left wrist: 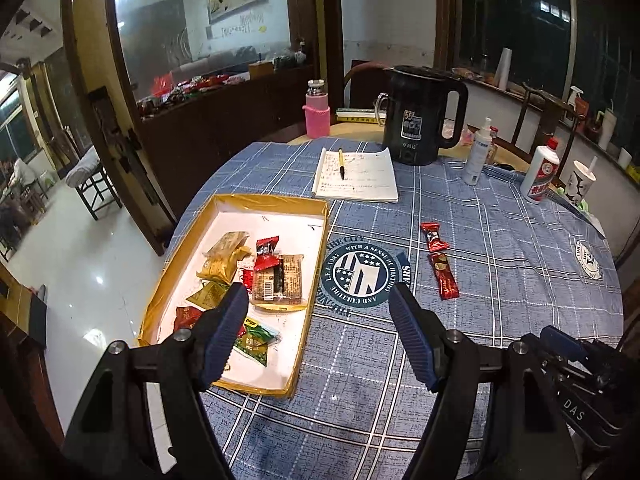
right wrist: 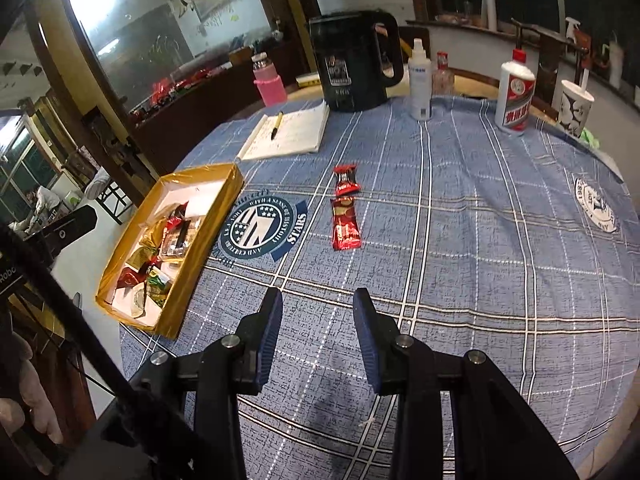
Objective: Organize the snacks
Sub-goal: 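Move both tools back toward the two red chocolate bars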
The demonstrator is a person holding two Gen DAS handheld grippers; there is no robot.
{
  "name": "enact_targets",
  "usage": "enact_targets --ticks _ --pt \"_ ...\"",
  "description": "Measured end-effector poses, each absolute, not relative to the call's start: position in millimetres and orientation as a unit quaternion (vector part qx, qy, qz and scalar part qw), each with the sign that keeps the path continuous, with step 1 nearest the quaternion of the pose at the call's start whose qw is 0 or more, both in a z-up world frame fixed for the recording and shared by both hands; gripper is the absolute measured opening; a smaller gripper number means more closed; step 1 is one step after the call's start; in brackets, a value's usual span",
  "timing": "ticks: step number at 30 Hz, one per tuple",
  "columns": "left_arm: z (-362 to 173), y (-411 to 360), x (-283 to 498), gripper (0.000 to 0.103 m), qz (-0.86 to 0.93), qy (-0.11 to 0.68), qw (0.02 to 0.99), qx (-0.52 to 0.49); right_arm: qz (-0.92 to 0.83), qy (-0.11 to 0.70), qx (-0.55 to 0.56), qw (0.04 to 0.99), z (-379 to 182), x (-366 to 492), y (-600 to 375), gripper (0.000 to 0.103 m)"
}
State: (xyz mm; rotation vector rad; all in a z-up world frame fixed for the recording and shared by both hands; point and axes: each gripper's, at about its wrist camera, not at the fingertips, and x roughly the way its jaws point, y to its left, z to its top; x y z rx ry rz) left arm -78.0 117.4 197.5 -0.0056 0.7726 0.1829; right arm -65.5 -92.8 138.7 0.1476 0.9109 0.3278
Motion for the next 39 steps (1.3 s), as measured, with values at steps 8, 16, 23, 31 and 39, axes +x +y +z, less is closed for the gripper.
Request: enact_targets --ticks 8,16,23,31,39 --pt "203 104 -90 0.073 0.105 0.379 0.919 0.024 0.177 0.417 0.041 0.89 147 -75 -90 0.039" --pt "196 97 -97 0.073 0.115 0.389 0.913 0.046 0.187 0.419 -0.056 0.887 141 -81 -93 0.042" --pt "189 95 -96 0.073 0.11 0.4 0.909 0.049 0.167 0.44 -0.004 0.882 133 -79 -115 0.042" --pt "169 96 -89 0.073 0.091 0.424 0.9 0.05 0.081 0.452 0.012 0.888 129 -67 -177 0.042" --pt "148 106 -77 0.073 0.08 0.445 0.891 0.043 -0.073 0.409 -0.072 0.907 185 -38 -267 0.042"
